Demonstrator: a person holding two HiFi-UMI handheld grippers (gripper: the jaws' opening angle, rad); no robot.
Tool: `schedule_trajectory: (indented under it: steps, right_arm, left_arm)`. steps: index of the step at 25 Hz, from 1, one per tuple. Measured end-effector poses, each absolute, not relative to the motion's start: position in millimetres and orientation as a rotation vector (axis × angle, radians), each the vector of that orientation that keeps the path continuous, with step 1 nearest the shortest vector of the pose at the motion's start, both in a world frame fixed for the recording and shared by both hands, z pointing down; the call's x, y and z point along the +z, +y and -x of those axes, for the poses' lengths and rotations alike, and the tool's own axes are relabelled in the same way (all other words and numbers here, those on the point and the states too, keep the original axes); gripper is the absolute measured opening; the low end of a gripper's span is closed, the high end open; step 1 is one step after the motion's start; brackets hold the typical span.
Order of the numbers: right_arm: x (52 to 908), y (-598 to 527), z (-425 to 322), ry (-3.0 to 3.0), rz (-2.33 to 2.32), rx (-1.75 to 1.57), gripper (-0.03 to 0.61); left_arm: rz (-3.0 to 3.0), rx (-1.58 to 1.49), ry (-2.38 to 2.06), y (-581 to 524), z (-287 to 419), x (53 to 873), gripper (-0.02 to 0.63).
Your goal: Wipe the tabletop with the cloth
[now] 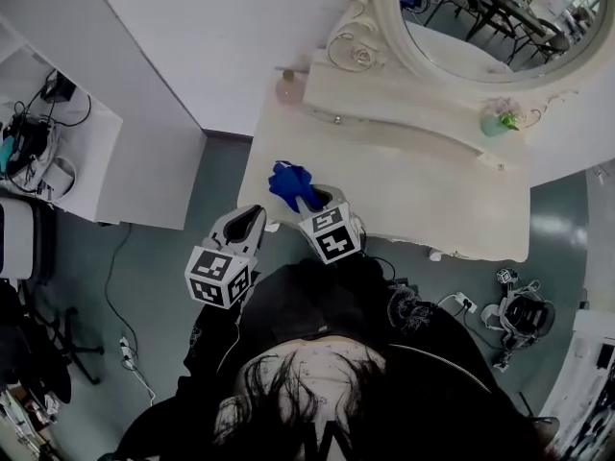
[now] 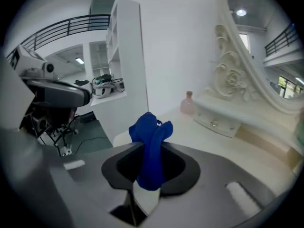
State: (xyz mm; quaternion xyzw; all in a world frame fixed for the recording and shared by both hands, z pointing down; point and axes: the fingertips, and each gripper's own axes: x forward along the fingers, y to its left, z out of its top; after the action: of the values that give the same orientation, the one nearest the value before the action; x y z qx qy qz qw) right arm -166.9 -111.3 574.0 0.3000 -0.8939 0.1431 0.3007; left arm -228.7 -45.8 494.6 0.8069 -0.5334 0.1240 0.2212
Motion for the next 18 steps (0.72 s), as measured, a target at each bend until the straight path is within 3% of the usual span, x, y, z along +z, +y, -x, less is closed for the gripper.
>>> schedule_trajectory:
  steps: [6,18]
  right_arm:
    - [616,-74,227,-2.301,-0.573,0.268,0.086]
    - [649,-72,188,-2.19,-0.573,0.16,0.086]
  left_arm:
    - [-2.174,0.314,-1.529,-27,259,498,0.003]
    - [-2.185,0.283,-1.479,-28,250,506,0.003]
